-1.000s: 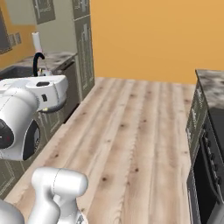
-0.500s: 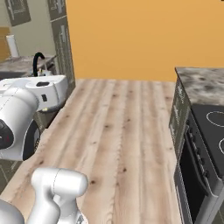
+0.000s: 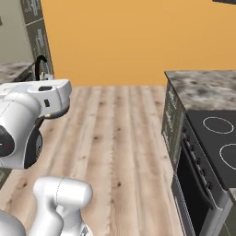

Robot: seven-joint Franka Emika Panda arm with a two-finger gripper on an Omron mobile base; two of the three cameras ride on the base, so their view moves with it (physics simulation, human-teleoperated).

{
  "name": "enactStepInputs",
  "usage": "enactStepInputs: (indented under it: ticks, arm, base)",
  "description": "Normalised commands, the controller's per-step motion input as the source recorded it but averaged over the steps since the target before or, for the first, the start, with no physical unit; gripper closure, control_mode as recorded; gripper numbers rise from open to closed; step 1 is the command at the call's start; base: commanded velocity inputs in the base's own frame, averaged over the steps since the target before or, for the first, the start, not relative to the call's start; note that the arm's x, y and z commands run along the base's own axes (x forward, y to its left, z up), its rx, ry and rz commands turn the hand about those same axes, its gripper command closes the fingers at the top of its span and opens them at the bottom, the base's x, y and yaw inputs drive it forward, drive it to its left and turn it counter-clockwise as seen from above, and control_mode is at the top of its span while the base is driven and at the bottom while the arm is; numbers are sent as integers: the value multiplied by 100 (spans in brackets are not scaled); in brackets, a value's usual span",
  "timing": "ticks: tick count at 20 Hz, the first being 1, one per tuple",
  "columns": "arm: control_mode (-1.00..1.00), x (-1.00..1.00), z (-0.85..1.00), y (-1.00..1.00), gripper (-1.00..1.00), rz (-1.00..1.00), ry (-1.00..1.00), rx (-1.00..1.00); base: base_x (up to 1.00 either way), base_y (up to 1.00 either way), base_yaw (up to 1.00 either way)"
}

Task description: Pick the kettle from the cabinet and place it on a stove burner. Then pick the pot from the counter and place it on another stove burner. Finally, turn both burners on.

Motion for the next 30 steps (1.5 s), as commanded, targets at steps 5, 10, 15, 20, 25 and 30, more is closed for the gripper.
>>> enactStepInputs:
  ticks: [5,10,15,20,25,30]
  arm:
    - [100,0,0,0,100,0,0,0]
    - [100,0,0,0,100,0,0,0]
    - [100,0,0,0,100,0,0,0]
    - [100,0,0,0,100,0,0,0]
    - [100,0,0,0,100,0,0,0]
    - [100,0,0,0,100,0,0,0]
  base:
    - [39,25,-26]
    - [38,25,-27]
    - [36,22,-27]
    - [36,30,-28]
    - [36,33,-29]
    - [36,32,-29]
